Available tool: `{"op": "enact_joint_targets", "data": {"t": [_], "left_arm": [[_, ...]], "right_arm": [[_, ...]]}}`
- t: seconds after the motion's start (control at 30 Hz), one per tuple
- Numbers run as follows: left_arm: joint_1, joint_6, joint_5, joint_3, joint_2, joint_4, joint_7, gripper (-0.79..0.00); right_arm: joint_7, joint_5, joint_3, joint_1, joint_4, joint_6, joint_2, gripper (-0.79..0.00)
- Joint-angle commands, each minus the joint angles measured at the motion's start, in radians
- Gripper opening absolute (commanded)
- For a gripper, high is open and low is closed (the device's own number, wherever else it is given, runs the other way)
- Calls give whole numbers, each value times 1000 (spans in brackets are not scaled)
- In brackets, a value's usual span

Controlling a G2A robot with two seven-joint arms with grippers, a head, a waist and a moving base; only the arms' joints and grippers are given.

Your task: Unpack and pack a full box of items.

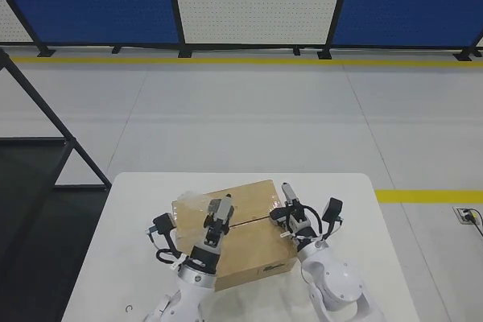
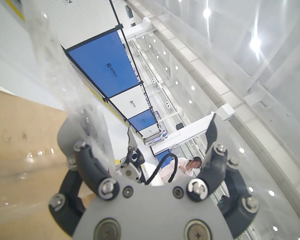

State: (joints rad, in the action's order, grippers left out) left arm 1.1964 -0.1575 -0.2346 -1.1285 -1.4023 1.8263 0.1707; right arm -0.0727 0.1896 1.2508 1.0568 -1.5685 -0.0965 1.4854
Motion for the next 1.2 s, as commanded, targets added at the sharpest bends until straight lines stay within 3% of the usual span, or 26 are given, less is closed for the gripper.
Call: {"op": "enact_joint_targets", "data": {"t": [0.0,0.8,1.17], "left_arm": [[-10,10,-10,9,-3,-9,1,0],[-114,119,-94,107,-47,-99,17,0],[-115,117,-112,115,-61,-109,20,0]], "right_arm": [[-3,1,0,1,0,1,0,0],[-18,0,3,15,-8,3,0,0],[-23,0,7,22,-15,2,0,0]]}}
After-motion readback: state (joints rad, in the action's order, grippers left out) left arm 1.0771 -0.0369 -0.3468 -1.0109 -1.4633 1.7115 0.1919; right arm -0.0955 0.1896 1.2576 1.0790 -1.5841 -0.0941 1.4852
